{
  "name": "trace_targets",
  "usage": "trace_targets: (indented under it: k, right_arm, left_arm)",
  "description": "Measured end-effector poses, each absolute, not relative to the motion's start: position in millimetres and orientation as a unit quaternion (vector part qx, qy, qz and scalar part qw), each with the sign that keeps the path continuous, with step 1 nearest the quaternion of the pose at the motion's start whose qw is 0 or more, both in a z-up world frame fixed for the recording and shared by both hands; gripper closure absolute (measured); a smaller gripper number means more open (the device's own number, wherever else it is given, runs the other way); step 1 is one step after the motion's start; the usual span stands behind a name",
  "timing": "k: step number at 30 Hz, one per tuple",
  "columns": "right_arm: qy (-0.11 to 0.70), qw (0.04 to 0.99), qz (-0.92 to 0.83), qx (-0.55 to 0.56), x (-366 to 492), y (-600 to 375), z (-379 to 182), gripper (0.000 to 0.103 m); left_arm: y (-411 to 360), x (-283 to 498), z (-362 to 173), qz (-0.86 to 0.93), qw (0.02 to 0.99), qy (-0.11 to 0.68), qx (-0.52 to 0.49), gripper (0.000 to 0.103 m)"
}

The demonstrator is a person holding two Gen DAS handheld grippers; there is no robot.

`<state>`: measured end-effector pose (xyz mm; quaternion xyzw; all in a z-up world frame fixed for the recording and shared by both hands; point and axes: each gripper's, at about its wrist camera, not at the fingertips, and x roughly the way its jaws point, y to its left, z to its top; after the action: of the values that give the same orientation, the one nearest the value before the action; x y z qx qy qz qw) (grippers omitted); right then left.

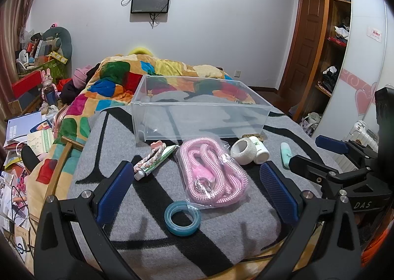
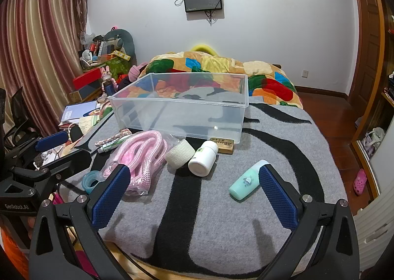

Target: Organize objects

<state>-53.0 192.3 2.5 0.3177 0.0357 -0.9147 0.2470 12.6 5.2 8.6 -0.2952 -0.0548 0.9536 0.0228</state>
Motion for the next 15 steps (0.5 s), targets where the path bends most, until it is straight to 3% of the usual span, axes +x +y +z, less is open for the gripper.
trace_targets:
  k: [15]
  right_arm:
    - [0.034, 0.247, -0.915, 0.318, -51.9, 191.5, 2.5, 0.000]
  left_arm:
    - [6.5, 12.4, 10.7, 0.954, 0.022, -0.055, -0.294, 0.000]
